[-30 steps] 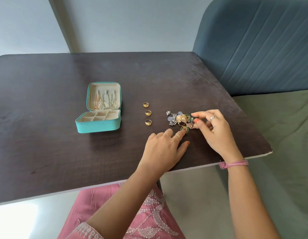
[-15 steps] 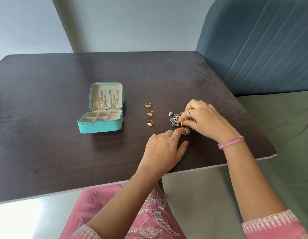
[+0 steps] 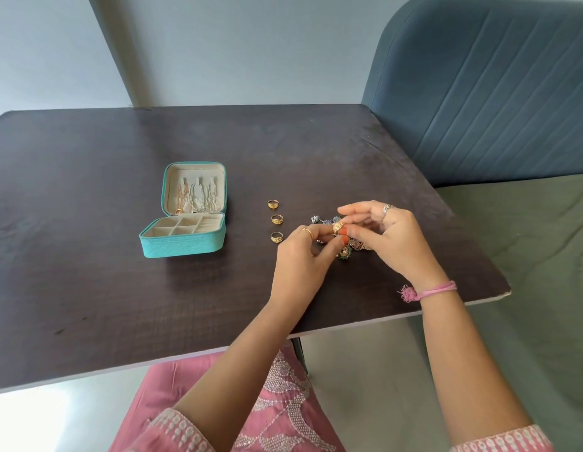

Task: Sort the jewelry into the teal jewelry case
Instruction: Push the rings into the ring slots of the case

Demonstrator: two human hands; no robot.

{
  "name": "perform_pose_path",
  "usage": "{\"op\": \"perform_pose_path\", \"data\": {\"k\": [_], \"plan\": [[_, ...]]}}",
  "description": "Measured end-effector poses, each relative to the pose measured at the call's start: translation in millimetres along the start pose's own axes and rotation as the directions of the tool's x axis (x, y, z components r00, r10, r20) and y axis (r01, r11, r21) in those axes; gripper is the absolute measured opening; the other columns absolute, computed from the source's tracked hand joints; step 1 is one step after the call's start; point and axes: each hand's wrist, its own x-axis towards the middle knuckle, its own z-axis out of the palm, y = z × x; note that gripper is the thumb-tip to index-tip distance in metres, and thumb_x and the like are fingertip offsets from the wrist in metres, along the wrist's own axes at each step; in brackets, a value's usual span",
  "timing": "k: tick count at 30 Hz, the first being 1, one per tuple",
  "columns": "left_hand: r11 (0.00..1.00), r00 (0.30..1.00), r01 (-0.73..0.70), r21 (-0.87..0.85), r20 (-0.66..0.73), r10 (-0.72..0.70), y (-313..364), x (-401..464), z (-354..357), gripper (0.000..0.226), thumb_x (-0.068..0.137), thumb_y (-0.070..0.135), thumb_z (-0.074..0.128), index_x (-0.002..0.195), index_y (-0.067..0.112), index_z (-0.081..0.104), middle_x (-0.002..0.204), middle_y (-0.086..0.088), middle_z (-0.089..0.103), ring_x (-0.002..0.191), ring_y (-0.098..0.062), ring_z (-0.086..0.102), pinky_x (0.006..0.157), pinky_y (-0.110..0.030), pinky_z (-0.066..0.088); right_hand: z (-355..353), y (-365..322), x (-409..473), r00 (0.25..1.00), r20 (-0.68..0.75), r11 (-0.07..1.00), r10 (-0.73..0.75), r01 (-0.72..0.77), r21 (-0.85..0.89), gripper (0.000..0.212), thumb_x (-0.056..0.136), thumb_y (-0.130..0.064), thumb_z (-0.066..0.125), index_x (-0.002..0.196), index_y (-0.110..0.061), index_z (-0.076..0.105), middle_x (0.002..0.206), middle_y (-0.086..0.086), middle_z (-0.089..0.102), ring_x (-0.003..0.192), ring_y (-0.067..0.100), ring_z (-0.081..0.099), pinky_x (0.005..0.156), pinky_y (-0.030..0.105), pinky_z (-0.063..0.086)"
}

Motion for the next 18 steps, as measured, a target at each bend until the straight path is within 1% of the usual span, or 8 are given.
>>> {"op": "perform_pose_path", "data": {"k": [3, 5, 7, 9, 11, 13, 16, 18], "plan": [[0.999, 1.0, 0.01, -0.042, -0.017, -0.011, -0.8, -0.5, -1.3, 0.007, 0.085, 0.031, 0.069, 0.092, 0.027, 0.07, 0.077, 0.01, 0.062, 0.055, -0.002, 0.051, 0.061, -0.013, 0.039, -4.1, -1.7, -0.1, 0.998, 0.063, 0.998, 0.019, -0.022, 0.055, 0.03, 0.082, -0.006, 0.072, 0.103, -0.027, 0.07, 0.094, -0.011, 0.075, 0.092, 0.008, 0.07, 0.08, 0.018, 0.053], [1.0, 0.999, -0.024, -0.015, -0.03, 0.024, -0.3, -0.8, -4.2, 0.008, 0.086, 0.03, 0.069, 0.091, 0.025, 0.071, 0.079, 0.012, 0.06, 0.056, -0.003, 0.053, 0.061, -0.014, 0.041, -9.4, -2.3, 0.8, 0.99, 0.129, 0.997, 0.054, -0.061, 0.056, 0.028, 0.083, -0.007, 0.07, 0.103, -0.026, 0.071, 0.098, -0.009, 0.075, 0.095, 0.008, 0.07, 0.081, 0.02, 0.054], [0.991, 0.992, -0.116, 0.069, -0.042, 0.119, -3.0, -0.6, -9.0, 0.011, 0.086, 0.027, 0.069, 0.094, 0.019, 0.073, 0.083, 0.011, 0.059, 0.056, -0.003, 0.052, 0.061, -0.014, 0.042, -14.7, -3.7, 2.2, 0.975, 0.205, 0.995, 0.086, -0.093, 0.021, 0.025, 0.087, -0.01, 0.068, 0.103, -0.027, 0.072, 0.102, -0.008, 0.074, 0.098, 0.009, 0.069, 0.081, 0.022, 0.053], [0.96, 0.974, -0.214, 0.181, -0.03, 0.223, -7.4, -0.4, -13.5, 0.016, 0.087, 0.026, 0.066, 0.097, 0.016, 0.073, 0.088, 0.005, 0.062, 0.061, -0.006, 0.054, 0.063, -0.025, 0.05, -17.6, -6.1, 4.6, 0.963, 0.254, 0.995, 0.094, -0.083, -0.055, 0.02, 0.089, -0.014, 0.066, 0.104, -0.027, 0.073, 0.104, -0.009, 0.072, 0.099, 0.009, 0.067, 0.083, 0.024, 0.053], [0.927, 0.963, -0.259, 0.271, 0.002, 0.268, -10.1, -0.6, -17.2, 0.025, 0.088, 0.033, 0.058, 0.098, 0.016, 0.072, 0.091, 0.0, 0.063, 0.067, -0.02, 0.061, 0.062, -0.038, 0.054, -16.7, -9.8, 8.0, 0.956, 0.281, 0.99, 0.084, -0.047, -0.136, 0.016, 0.089, -0.022, 0.066, 0.101, -0.029, 0.074, 0.101, -0.012, 0.069, 0.096, 0.008, 0.065, 0.081, 0.023, 0.052], [0.892, 0.957, -0.278, 0.357, 0.023, 0.289, -12.0, -1.8, -21.3, 0.036, 0.088, 0.042, 0.047, 0.099, 0.018, 0.071, 0.091, 0.0, 0.061, 0.066, -0.029, 0.064, 0.056, -0.043, 0.054, -12.1, -13.6, 11.5, 0.951, 0.298, 0.982, 0.076, -0.02, -0.188, 0.011, 0.086, -0.03, 0.067, 0.094, -0.035, 0.074, 0.096, -0.013, 0.065, 0.088, 0.009, 0.063, 0.075, 0.023, 0.05], [0.851, 0.954, -0.286, 0.441, 0.046, 0.297, -17.0, -5.2, -30.3, 0.044, 0.087, 0.05, 0.038, 0.098, 0.022, 0.07, 0.09, 0.002, 0.06, 0.064, -0.031, 0.064, 0.052, -0.044, 0.054, -4.3, -16.2, 15.8, 0.935, 0.346, 0.968, 0.084, 0.006, -0.252, 0.008, 0.085, -0.032, 0.069, 0.088, -0.039, 0.071, 0.092, -0.013, 0.063, 0.081, 0.01, 0.06, 0.073, 0.023, 0.048], [0.862, 0.956, -0.279, 0.424, 0.04, 0.29, -18.3, -8.9, -39.7, 0.038, 0.087, 0.047, 0.043, 0.097, 0.022, 0.07, 0.089, 0.002, 0.062, 0.066, -0.027, 0.065, 0.055, -0.043, 0.055, 3.3, -17.1, 17.5, 0.911, 0.401, 0.957, 0.097, 0.026, -0.289, 0.008, 0.087, -0.031, 0.067, 0.088, -0.038, 0.07, 0.093, -0.012, 0.061, 0.079, 0.008, 0.058, 0.076, 0.026, 0.048]]}}
